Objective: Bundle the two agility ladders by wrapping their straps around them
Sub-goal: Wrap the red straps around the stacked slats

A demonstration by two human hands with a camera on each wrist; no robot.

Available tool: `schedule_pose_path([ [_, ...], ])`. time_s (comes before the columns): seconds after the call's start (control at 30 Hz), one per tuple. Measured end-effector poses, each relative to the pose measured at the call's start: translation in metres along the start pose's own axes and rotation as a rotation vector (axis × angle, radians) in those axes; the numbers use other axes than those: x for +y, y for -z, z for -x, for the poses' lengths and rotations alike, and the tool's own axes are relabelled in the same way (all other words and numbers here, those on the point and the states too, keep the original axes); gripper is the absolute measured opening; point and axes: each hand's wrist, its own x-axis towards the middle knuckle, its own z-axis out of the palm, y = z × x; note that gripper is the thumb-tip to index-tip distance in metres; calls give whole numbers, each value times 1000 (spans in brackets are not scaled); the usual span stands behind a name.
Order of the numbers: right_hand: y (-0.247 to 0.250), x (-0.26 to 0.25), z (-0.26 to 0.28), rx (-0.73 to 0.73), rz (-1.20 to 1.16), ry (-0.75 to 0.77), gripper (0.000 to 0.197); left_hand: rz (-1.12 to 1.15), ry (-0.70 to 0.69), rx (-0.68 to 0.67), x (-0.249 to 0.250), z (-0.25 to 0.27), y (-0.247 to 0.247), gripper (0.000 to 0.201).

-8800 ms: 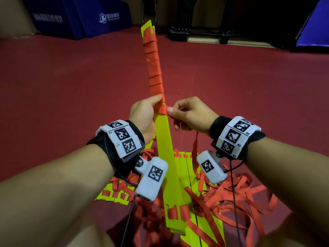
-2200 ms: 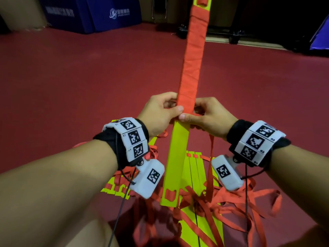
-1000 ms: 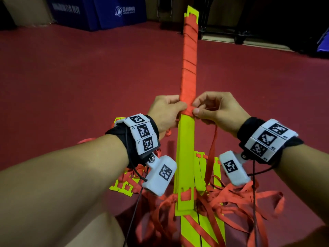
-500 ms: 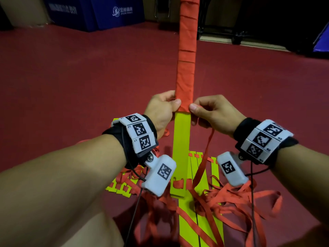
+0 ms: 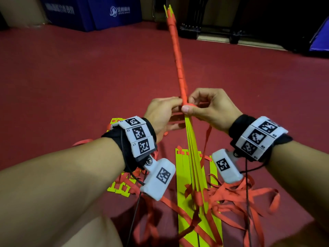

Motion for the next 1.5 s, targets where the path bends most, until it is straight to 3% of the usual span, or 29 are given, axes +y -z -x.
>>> schedule_pose_path([
  [0.13, 3, 2, 0, -35, 105, -8, 13, -53, -18, -52, -1, 0, 2, 10],
  [0.23, 4, 0, 2, -80, 54, -54, 7, -80, -50, -33, -4, -2, 5, 14],
  [0.5, 8, 6, -2, -11, 33, -134, 18, -100, -86, -17, -6, -8, 5, 19],
  [0.6, 12, 8, 0, -74, 74, -189, 13, -80, -97, 15, -5, -11, 5, 17],
  [0.7, 13, 8, 2, -176, 69, -231, 27, -42, -95, 21, -3, -13, 6, 17],
  [0.9, 13, 3, 3, -124, 5, -103, 23, 20, -133, 58, -6, -18, 14, 25],
  [1.1, 7, 3, 2, -109, 92, -4, 17, -163, -106, 49, -13, -15, 8, 22],
  [1.33, 3, 8, 2, -124, 121, 23, 15, -114, -75, -63, -6, -8, 6, 10],
  [1.5, -1, 7, 0, -207, 211, -2, 19, -278, -83, -39, -9, -10, 7, 25],
])
